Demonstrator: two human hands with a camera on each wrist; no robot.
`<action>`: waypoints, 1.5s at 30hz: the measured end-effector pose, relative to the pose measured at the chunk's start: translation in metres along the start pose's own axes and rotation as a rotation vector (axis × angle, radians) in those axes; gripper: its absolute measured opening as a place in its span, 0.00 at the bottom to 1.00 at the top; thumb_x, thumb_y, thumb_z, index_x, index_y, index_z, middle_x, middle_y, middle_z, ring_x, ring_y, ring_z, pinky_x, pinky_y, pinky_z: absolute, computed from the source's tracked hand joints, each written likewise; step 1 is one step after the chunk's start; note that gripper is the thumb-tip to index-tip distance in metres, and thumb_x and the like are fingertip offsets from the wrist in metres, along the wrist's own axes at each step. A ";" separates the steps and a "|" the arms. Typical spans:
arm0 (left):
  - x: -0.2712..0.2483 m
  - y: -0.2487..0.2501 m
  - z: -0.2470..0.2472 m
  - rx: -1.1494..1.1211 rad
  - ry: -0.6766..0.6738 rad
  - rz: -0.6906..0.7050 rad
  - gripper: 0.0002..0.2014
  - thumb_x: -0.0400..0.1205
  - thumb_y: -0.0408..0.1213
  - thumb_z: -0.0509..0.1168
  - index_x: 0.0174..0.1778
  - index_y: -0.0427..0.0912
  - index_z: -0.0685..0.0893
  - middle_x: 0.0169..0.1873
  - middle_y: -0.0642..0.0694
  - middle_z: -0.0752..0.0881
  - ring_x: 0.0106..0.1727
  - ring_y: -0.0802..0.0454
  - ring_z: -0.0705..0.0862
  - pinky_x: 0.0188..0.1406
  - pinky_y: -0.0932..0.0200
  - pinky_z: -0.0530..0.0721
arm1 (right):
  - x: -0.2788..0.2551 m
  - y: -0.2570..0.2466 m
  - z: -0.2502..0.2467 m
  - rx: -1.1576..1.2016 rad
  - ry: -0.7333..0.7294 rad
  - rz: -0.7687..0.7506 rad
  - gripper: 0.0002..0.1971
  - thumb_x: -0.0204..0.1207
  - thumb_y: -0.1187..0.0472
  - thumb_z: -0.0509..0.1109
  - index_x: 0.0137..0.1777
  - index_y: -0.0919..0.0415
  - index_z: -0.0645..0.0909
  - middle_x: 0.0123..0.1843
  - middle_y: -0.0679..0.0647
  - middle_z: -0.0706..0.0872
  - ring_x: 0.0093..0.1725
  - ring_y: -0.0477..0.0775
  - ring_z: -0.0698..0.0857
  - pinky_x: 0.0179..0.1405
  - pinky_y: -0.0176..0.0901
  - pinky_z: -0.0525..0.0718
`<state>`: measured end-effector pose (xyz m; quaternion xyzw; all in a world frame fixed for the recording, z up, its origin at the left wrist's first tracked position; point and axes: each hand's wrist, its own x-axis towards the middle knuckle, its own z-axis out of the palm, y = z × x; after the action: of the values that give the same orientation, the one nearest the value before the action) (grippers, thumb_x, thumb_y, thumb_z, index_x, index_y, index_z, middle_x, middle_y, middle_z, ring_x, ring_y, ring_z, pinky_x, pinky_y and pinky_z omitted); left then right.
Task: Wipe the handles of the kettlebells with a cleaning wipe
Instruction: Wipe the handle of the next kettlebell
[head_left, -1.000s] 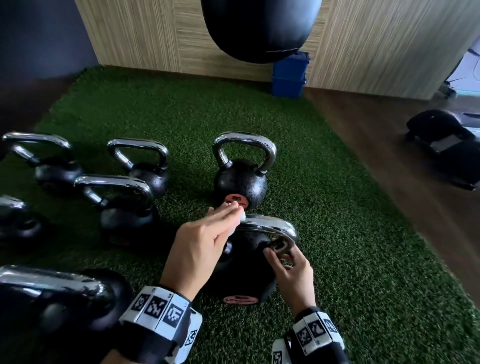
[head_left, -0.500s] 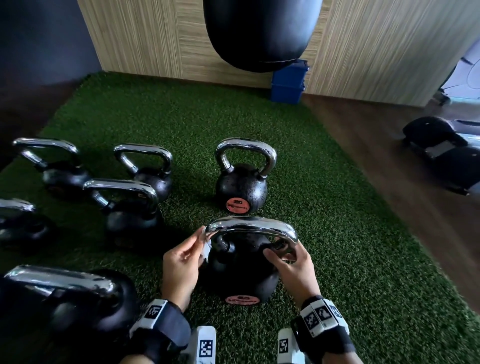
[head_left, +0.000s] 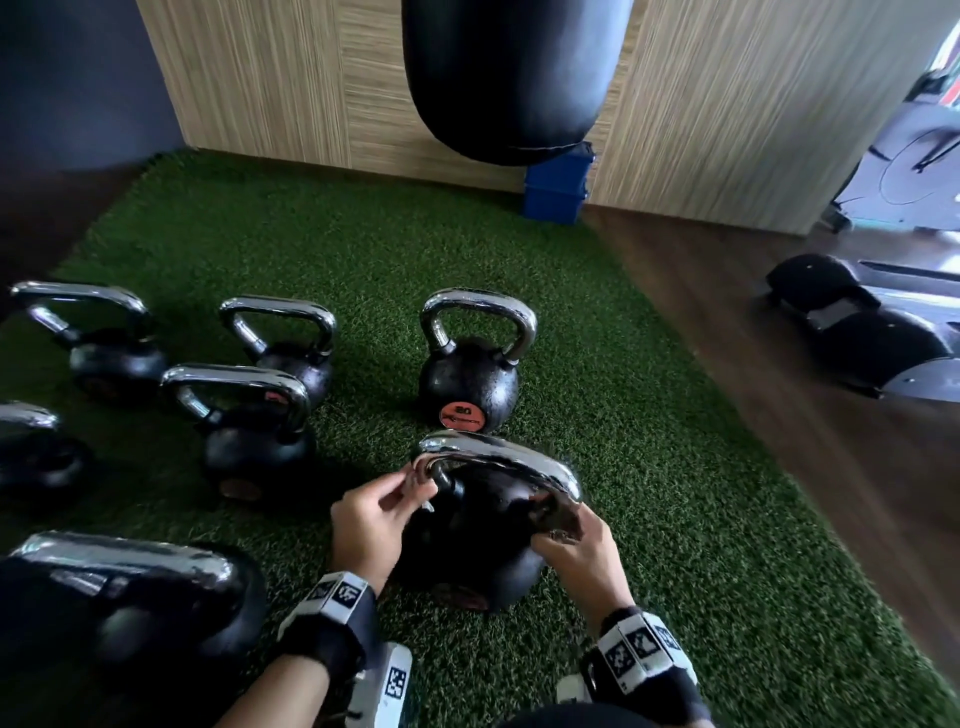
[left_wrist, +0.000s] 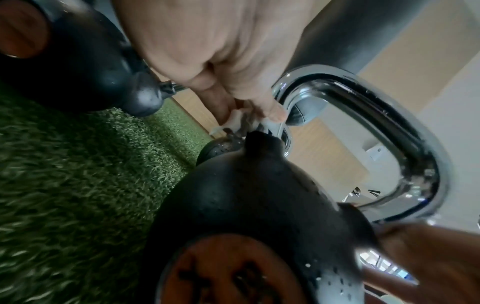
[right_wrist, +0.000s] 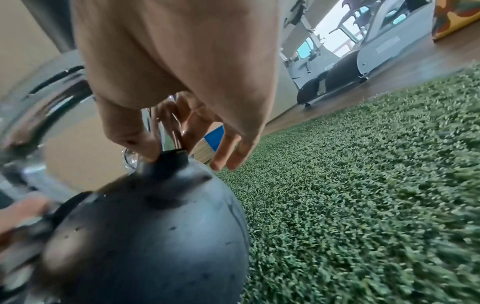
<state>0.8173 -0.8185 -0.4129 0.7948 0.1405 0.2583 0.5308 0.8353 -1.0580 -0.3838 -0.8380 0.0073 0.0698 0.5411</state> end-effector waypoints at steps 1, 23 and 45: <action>0.006 0.002 0.005 0.028 0.005 0.011 0.17 0.72 0.42 0.82 0.53 0.37 0.94 0.41 0.50 0.95 0.37 0.75 0.88 0.39 0.82 0.80 | -0.009 0.001 -0.002 -0.010 0.005 -0.021 0.21 0.64 0.53 0.78 0.56 0.63 0.85 0.56 0.58 0.90 0.59 0.61 0.87 0.59 0.59 0.87; 0.054 0.033 0.060 0.208 -0.274 0.077 0.11 0.80 0.31 0.75 0.57 0.34 0.93 0.51 0.40 0.94 0.52 0.50 0.93 0.53 0.71 0.81 | 0.068 0.013 0.049 0.050 -0.157 0.173 0.41 0.57 0.42 0.76 0.74 0.50 0.77 0.70 0.57 0.83 0.69 0.55 0.83 0.74 0.59 0.80; 0.037 0.095 -0.001 -0.067 -0.420 0.083 0.13 0.78 0.26 0.76 0.58 0.41 0.93 0.52 0.57 0.93 0.56 0.66 0.91 0.57 0.72 0.85 | 0.060 0.011 0.046 0.251 -0.142 0.141 0.43 0.49 0.44 0.82 0.70 0.50 0.80 0.62 0.51 0.90 0.61 0.50 0.89 0.70 0.56 0.84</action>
<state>0.8425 -0.8371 -0.3161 0.8181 -0.0148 0.1130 0.5636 0.8887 -1.0176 -0.4200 -0.7541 0.0366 0.1652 0.6345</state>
